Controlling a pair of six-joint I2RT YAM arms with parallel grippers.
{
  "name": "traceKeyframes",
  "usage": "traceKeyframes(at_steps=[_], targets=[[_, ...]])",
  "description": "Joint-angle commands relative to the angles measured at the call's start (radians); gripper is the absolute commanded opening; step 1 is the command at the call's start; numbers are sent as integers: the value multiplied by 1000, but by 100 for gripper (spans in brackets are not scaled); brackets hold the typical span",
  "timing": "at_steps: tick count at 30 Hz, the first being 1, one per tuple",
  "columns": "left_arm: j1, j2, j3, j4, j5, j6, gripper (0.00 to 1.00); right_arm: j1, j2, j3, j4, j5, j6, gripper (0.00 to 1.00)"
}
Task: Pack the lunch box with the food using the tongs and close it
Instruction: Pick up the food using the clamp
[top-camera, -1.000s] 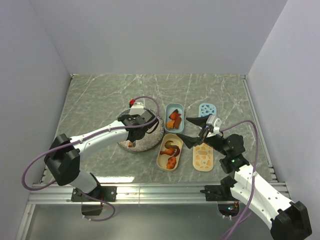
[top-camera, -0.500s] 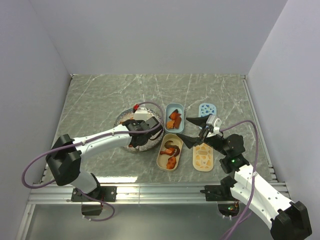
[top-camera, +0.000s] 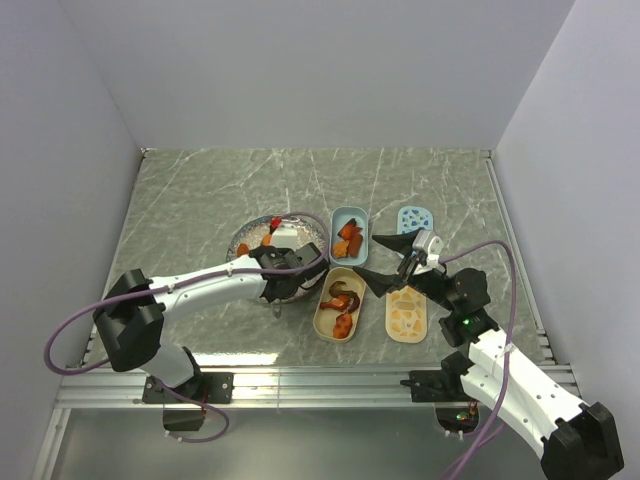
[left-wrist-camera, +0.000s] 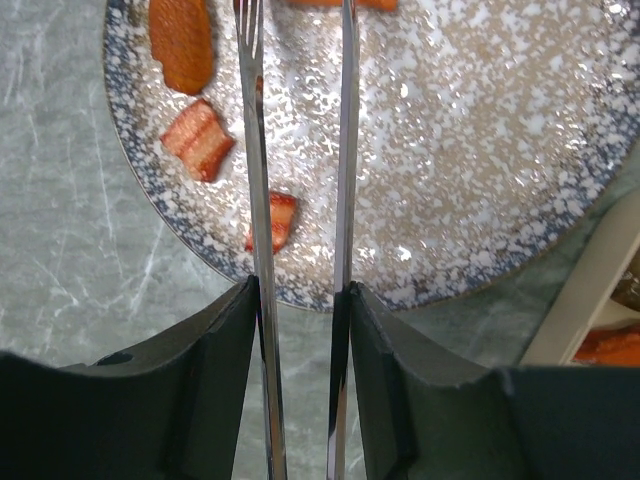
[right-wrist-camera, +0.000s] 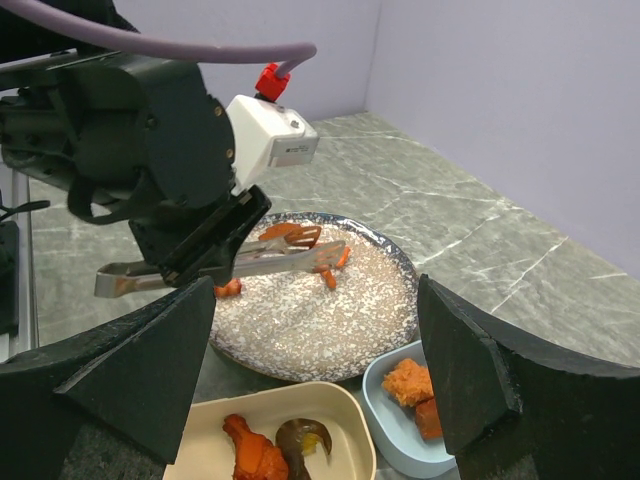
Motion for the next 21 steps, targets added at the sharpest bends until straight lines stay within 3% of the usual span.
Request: traceKeyframes(at_steps=[1,11,21], targets=[[-31,-18,13,-20,0,-46,46,-2,-8,3,32,-9,-7,88],[-74,-3,30,-72,-20,-92,46,-2,-5,4,31,-12,-7,88],[-30,11,9,12,-3,-18,45,-4,-14,3,31,-12,-4,88]])
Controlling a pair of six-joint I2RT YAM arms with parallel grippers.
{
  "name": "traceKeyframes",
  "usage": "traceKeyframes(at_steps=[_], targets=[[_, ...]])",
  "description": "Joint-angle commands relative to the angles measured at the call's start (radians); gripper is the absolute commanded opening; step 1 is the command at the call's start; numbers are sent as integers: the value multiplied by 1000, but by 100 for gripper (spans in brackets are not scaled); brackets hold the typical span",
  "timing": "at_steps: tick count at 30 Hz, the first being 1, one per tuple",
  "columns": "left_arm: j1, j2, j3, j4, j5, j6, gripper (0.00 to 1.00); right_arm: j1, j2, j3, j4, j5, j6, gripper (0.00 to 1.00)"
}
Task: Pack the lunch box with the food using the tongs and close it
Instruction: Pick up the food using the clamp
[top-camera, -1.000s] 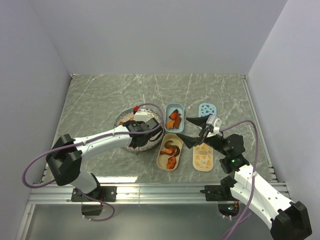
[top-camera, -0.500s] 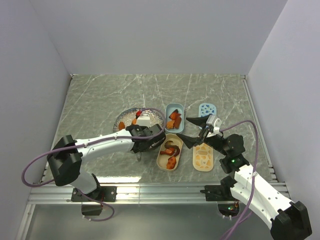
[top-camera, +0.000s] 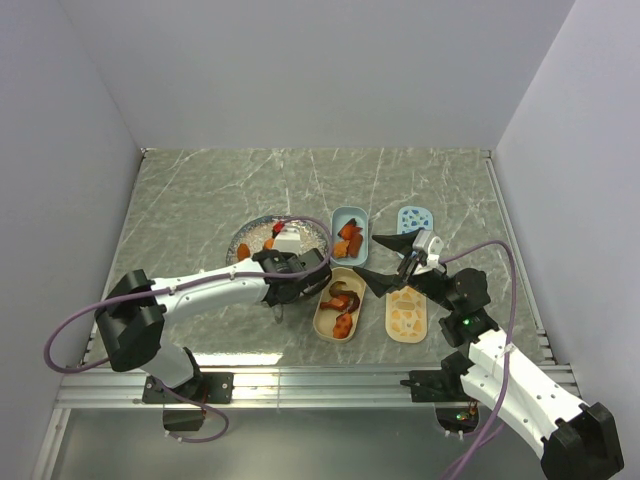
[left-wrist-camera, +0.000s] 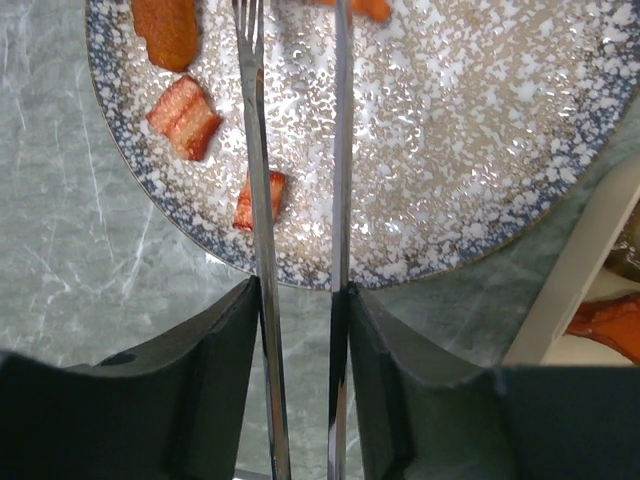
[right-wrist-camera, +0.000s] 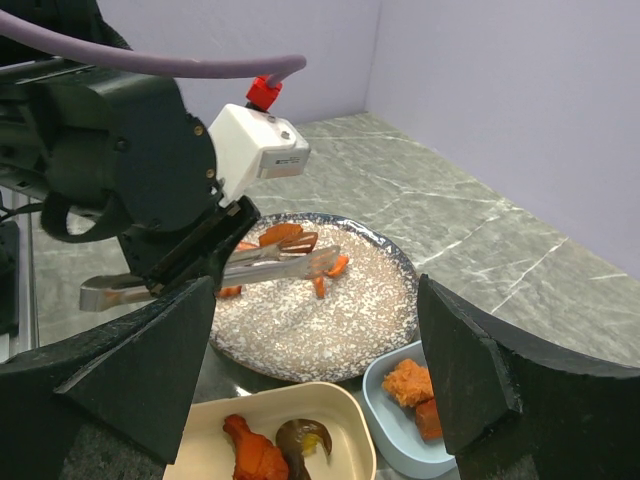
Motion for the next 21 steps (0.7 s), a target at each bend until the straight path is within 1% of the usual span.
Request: traceKeyframes(at_steps=[1,3,4,11,15,19,21], targets=[[31,7,3,53,8,33,48,-4,-13,1,31,-10,-4,88],[45,3,-10,56,10,38,54,-2,-11,3,31,-13,-4,88],[45,-2,-10,59,8,39,55,-4,-11,3,31,-14,-2,88],[48,-30,-14,131,39,96,54,-2,-13,0,31,-11,-2,88],[63,-22,-33,180,74,139,49,-2,-11,3,31,-11,-4,88],[72,-16,-36,174,69,136,46,-2,-10,3,31,-11,-5,88],[77,-22,-39,177,69,137,41,-2,-8,1,32,-10,-5,88]])
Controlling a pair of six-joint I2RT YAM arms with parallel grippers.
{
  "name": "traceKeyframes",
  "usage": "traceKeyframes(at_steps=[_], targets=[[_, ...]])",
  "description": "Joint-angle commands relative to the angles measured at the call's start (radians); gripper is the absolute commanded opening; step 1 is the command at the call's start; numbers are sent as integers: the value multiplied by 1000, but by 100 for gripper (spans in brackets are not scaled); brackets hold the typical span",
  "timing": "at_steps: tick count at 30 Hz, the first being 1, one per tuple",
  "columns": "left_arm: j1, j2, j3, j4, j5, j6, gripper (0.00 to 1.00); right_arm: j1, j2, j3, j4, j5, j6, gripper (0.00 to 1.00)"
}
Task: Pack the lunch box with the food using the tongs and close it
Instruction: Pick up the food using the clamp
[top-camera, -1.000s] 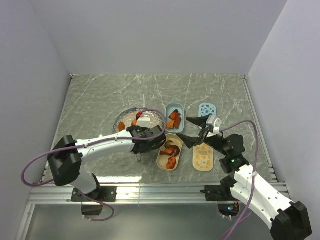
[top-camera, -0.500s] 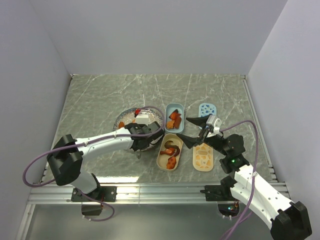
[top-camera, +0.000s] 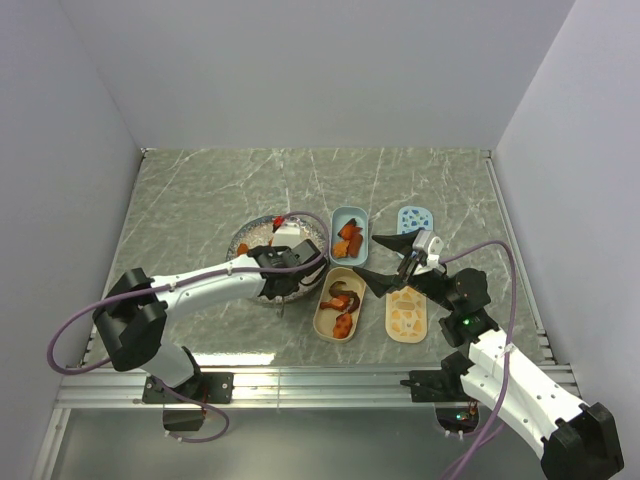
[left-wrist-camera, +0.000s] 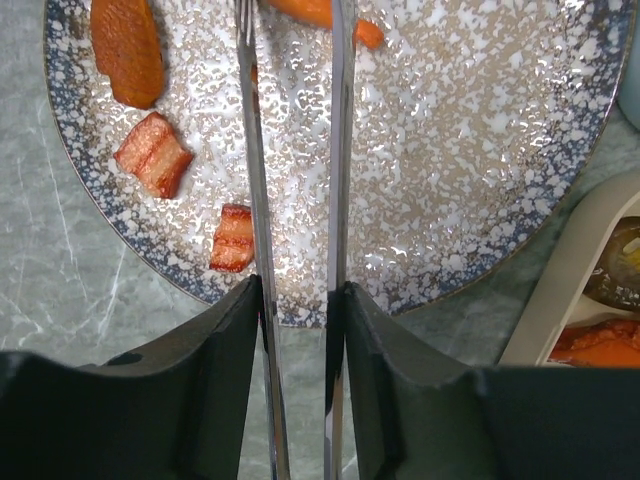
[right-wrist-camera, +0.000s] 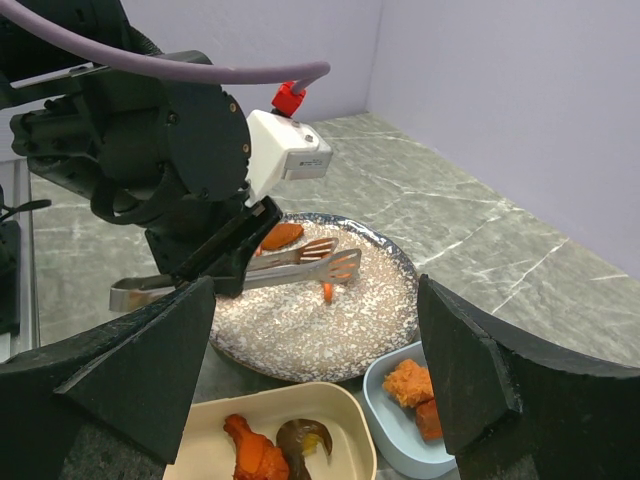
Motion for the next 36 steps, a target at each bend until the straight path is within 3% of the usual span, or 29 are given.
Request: traceKeyframes(at_steps=[1,4,24,36], targets=[[9,-27,-4,33,4,20,40,-4,-9,3,32,-9,-5,88],[10,-41,1,16,-16,22,34,-4,-9,3,32,-9,-4,88],[3,-122,99,-85,-109,22,27,-2,0,4,34,-7,-5,88],[-77,39,344,-78,-140,118,28,-4,-18,-2,32,25,1,88]])
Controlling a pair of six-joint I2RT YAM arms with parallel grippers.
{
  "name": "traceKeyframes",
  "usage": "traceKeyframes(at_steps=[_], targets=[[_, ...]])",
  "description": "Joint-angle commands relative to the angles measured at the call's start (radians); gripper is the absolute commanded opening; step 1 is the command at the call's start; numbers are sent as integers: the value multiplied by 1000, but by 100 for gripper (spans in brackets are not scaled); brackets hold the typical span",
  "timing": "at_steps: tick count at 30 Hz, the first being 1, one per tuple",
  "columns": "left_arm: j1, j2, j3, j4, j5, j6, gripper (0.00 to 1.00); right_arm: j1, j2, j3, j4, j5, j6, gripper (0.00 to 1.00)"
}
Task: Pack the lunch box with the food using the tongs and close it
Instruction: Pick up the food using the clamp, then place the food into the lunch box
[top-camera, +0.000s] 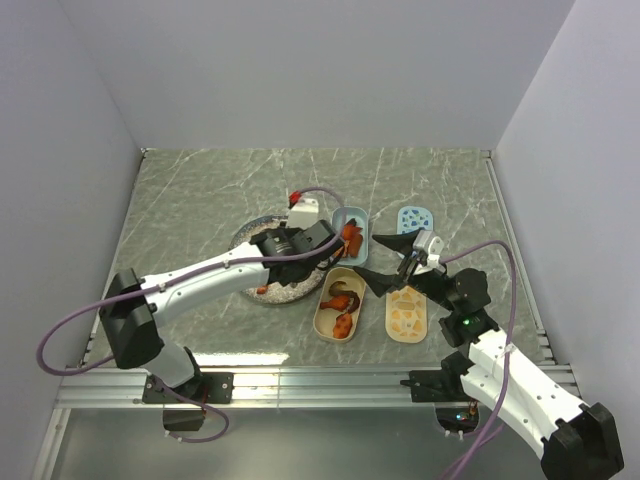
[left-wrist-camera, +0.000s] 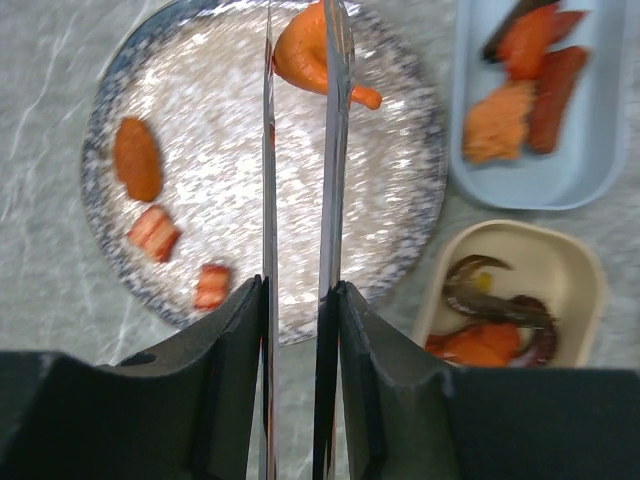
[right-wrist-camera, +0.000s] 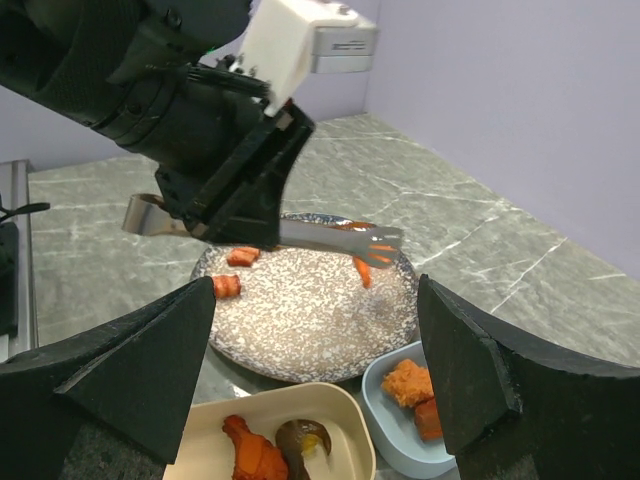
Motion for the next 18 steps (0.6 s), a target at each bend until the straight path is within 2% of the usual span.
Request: traceKeyframes(at_steps=[1,10,18], targets=[[-31,49,108,33,-37,72,28,-4,-22,-3,29,30,0,88],[-83,211,289,99,13,178,27,-2,-217,-34,-51,185,29,88],[-123,227,284,105,10,169,27,-5,-268,-45,-92,396,68,89]])
